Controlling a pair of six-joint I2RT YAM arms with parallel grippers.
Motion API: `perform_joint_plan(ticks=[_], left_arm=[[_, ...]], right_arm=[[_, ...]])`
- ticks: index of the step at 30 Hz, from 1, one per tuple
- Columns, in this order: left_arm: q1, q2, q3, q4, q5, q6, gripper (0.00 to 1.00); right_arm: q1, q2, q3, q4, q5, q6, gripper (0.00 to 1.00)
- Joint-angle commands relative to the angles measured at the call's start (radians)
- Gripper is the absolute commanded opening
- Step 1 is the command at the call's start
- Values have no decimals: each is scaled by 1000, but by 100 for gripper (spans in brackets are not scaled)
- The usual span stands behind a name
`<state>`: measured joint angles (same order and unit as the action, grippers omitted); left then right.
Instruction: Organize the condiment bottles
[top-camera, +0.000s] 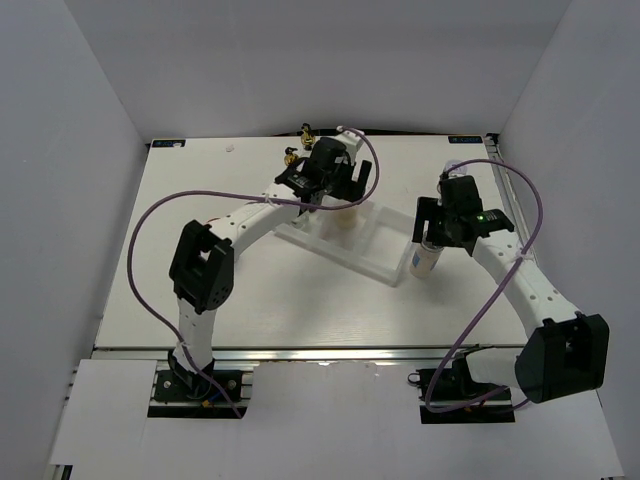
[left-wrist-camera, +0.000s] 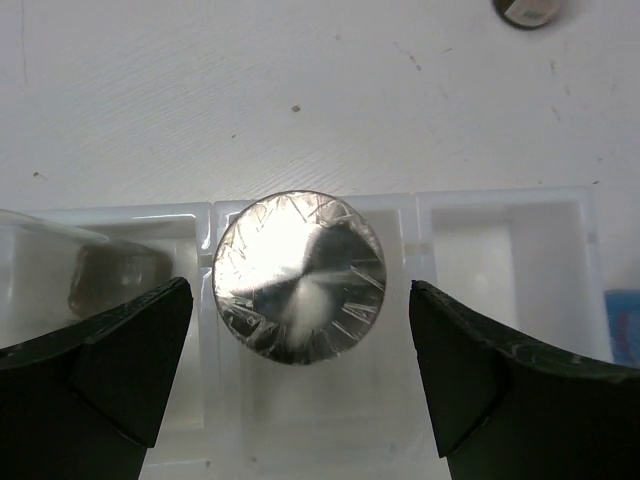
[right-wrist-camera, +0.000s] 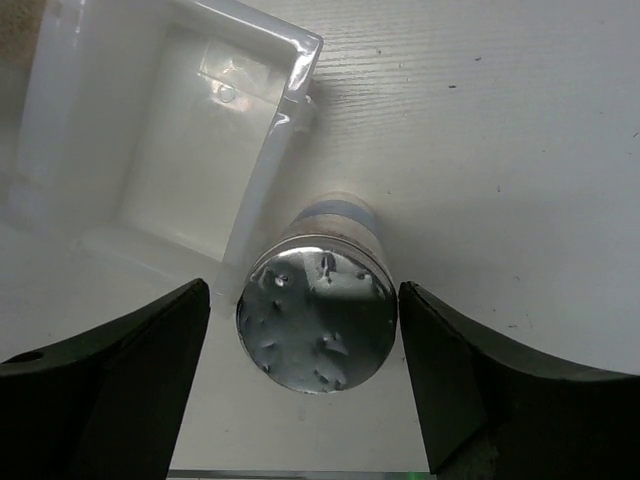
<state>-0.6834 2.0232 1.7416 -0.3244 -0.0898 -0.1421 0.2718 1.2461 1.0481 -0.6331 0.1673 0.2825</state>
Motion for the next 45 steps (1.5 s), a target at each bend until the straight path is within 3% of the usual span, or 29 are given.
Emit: perform_joint_plan(ticks=[1, 3, 4, 5, 7, 8, 12, 17, 25, 28, 34, 36, 40, 45], left_arm=[[2, -148, -16, 13, 61, 4, 98], [1, -225, -63, 33, 76, -4, 98], [1, -225, -82, 41, 79, -8, 98], [-2, -266, -100, 48, 82, -10, 98], [-5, -306, -151, 59, 88, -17, 98], [-10, -352, -172, 64, 88, -20, 98], [-16, -493, -328, 129, 81, -62, 98], [-16, -665, -532, 120, -75, -143, 98], [-16, -830, -659, -31, -358, -277, 98], [-16, -833, -663, -108, -477, -326, 98], [4, -839, -665, -228, -698, -409, 98], [42, -834, -669, -251, -709, -438, 98], [215, -828, -724, -225, -596, -455, 98], [277, -827, -752, -153, -538, -455, 98]], right_arm=[[6, 24, -5, 13, 38, 17, 80], [6, 29, -13, 21, 40, 30, 68], [6, 29, -16, 26, 40, 30, 68], [7, 23, -20, 32, 40, 32, 57], [6, 16, -19, 36, 40, 27, 45], [7, 10, -16, 36, 40, 26, 32], [7, -13, 18, 21, 73, 7, 17], [7, -83, 133, 9, 90, -25, 0], [67, -85, 306, 50, -113, -150, 0], [142, -34, 360, 67, -212, -213, 0], [311, 102, 478, 93, -242, -310, 0], [337, 137, 495, 119, -243, -313, 0], [369, 231, 527, 157, -218, -330, 0], [374, 332, 544, 225, -189, -335, 0]])
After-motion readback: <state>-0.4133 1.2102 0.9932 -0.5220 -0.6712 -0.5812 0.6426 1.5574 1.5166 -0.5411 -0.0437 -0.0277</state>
